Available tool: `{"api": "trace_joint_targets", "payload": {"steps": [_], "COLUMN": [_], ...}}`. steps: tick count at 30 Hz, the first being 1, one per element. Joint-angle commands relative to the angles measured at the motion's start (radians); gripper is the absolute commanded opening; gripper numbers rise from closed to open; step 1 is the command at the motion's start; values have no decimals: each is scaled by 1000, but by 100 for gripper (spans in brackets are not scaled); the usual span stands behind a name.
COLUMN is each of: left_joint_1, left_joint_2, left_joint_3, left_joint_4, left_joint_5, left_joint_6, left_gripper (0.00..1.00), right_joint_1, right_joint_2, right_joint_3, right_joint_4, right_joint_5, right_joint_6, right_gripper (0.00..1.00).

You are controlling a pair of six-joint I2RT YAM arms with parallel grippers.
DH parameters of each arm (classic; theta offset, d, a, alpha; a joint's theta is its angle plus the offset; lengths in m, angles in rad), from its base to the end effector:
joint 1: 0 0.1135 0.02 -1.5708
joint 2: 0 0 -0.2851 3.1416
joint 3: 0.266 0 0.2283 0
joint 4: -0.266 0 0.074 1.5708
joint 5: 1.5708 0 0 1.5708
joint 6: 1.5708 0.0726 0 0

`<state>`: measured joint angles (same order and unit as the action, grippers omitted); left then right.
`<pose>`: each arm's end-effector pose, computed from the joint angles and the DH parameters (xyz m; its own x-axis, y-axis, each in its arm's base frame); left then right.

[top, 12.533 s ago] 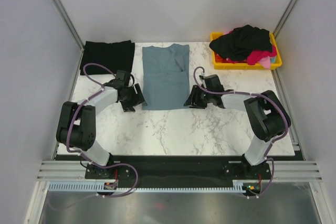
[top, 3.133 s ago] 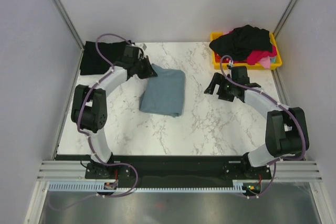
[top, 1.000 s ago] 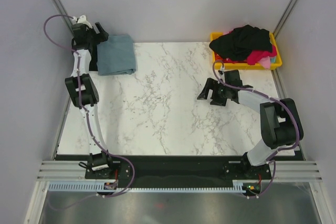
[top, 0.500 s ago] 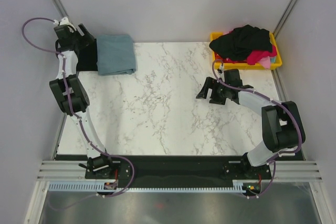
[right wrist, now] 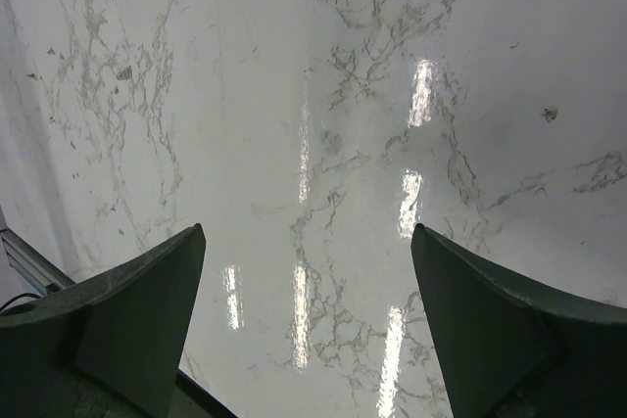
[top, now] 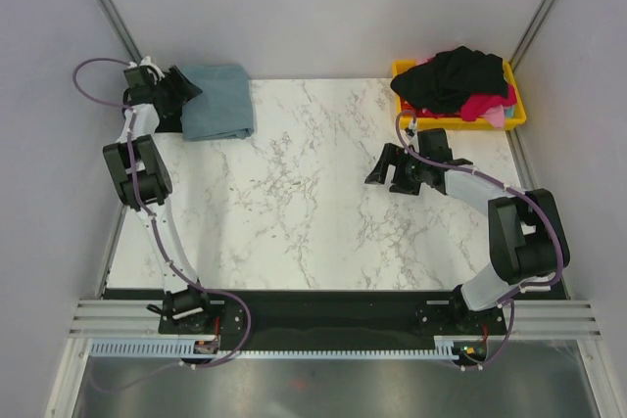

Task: Fold and stack the t-shirts
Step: Neatly place the folded tshirt to the corner

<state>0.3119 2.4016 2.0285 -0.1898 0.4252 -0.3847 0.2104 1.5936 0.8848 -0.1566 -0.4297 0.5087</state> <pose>0.5574 0.1483 0.2066 -0.4905 -0.5173 -0.7013 -0.1419 0.8414 -0.5214 0.3101 0.0971 0.1941 -0.8714 0.2667 -0.4118 -0.0339 0.8046 0.5928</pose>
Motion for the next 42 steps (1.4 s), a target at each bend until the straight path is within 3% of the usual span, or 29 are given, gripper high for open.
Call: {"api": "trace_joint_targets", "payload": {"steps": [1,13,16,17,23,24,31,42], "left_joint_1": [-7,-20,-27,-27,-27,-27,-19,22], "left_joint_2": [7,73,97,105,56,41,-9,13], "left_joint_3": [-2,45,74,85,136,151,291,351], "left_joint_4": [20,1,6,7,32,29,-5,-14], "left_joint_5": [29,96,153,170,238,236,245,282], "left_joint_6": [-39,-49,-68,-72,-120,-129,-177,-206], "left_gripper": [93,84,68,55,16,13,9,6], "right_joint_1": [4,4,4,3,4,4,4,4], "right_joint_2": [-26,-17,-11,-9,-14,-14,-14,-17], "right_joint_3": [2,3,2,2,2,2,5,-1], "right_joint_4": [34,37,40,40,40,40,43,48], "right_joint_5": [-18,-21,-21,-21,-21,-21,-24,-34], "right_joint_6": [-2,-1,1,-1,-1,-2,1,2], "right_gripper": [95,95,95,95,95,95,95,95]}}
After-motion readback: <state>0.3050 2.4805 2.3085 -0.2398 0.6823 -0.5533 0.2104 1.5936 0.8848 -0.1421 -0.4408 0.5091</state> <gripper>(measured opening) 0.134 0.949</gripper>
